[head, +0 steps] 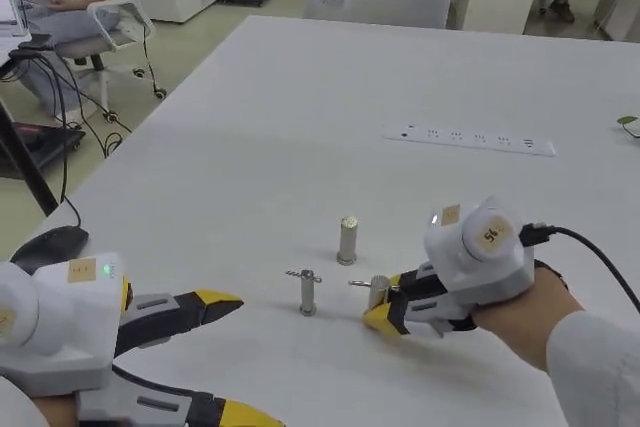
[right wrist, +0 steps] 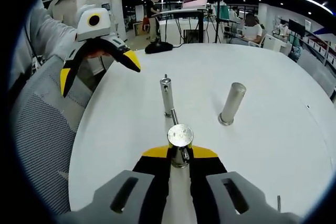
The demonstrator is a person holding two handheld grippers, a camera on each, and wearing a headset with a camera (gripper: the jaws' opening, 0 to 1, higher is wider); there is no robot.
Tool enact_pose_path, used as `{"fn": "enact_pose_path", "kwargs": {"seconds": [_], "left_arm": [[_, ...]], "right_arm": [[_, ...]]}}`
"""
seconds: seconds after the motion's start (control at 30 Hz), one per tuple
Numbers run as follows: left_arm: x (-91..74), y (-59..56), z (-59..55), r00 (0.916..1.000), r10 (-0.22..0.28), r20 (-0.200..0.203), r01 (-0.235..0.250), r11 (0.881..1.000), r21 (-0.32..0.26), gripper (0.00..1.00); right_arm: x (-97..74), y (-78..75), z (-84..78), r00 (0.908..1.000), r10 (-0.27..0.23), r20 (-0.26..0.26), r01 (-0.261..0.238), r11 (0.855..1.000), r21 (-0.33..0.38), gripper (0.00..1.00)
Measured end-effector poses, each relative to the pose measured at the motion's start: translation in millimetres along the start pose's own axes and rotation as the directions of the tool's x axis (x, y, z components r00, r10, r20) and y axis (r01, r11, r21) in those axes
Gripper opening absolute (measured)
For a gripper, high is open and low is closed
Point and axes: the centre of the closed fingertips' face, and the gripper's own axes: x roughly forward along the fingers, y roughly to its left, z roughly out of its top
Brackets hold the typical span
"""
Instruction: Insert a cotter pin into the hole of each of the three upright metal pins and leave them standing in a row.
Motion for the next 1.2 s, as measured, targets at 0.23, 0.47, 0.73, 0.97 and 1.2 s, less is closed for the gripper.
{"fn": "enact_pose_path", "kwargs": {"seconds": [0.23, 0.47, 0.73, 0.97, 1.2], "left_arm": [[0.9, -0.7, 2.1, 1.0, 0.0, 0.006, 0.0, 1.0, 0.001, 0.85], [2.0, -1.9, 5.3, 0.9999, -0.001, 0.013, 0.001, 1.0, 0.001, 0.85], [1.6, -1.8, 6.1, 0.9999, -0.002, 0.013, 0.002, 1.0, 0.002, 0.85], [-0.4, -0.4, 6.9, 0.9999, 0.002, 0.016, -0.002, 1.0, 0.001, 0.84], [-1.7, 1.0, 7.8, 0.9998, 0.006, 0.019, -0.006, 1.0, -0.001, 0.85]], "right_arm": [[0.5, 0.5, 0.3, 0.9999, 0.003, 0.011, -0.003, 1.0, -0.002, 0.15], [-0.6, -0.1, -0.9, 1.0, 0.0, 0.009, 0.0, 1.0, 0.023, 0.23], [-14.9, -0.4, -9.1, 0.9998, -0.003, 0.02, 0.002, 0.999, 0.044, 0.28], [-32.2, -9.0, -28.3, 0.9999, -0.015, -0.001, 0.015, 0.998, 0.06, 0.28], [-43.9, -29.1, -31.8, 0.9987, -0.05, -0.005, 0.05, 0.996, 0.07, 0.28]]}}
